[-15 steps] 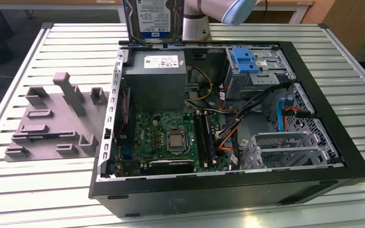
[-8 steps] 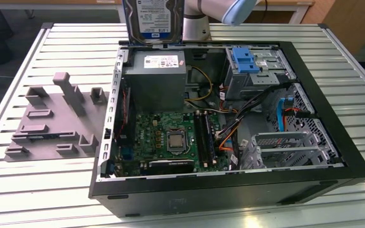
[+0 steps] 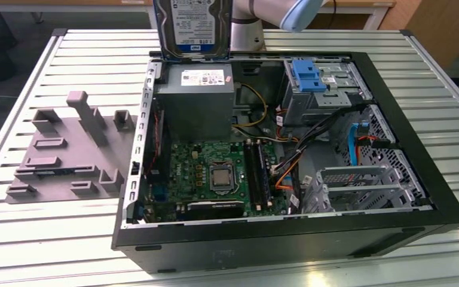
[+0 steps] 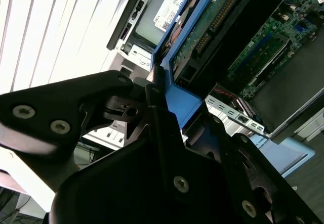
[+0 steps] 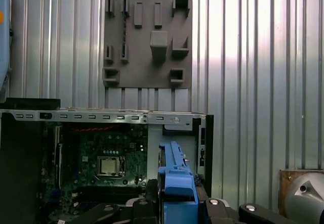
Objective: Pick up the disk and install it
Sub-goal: 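Pick up the disk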
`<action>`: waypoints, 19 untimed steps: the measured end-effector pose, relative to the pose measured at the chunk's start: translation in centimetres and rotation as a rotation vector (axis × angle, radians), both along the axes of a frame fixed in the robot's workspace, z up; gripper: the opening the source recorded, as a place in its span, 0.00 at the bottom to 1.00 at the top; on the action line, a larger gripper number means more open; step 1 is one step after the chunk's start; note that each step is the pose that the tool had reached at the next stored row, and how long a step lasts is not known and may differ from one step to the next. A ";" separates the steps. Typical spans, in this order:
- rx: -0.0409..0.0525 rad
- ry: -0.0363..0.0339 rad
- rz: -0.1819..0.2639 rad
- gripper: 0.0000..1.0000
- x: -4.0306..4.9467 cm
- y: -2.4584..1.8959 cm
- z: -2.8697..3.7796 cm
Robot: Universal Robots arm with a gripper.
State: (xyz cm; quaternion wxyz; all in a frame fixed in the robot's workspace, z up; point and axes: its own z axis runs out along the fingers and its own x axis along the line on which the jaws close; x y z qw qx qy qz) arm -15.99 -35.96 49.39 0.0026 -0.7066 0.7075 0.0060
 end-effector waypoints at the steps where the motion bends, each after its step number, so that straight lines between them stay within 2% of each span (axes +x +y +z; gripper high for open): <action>1: -0.0001 0.0000 0.000 0.36 0.03 -0.01 0.00; 5: -0.0001 0.0001 0.000 0.36 0.36 -0.01 0.01; 19: -0.0001 0.0001 0.000 0.36 2.70 -0.01 0.01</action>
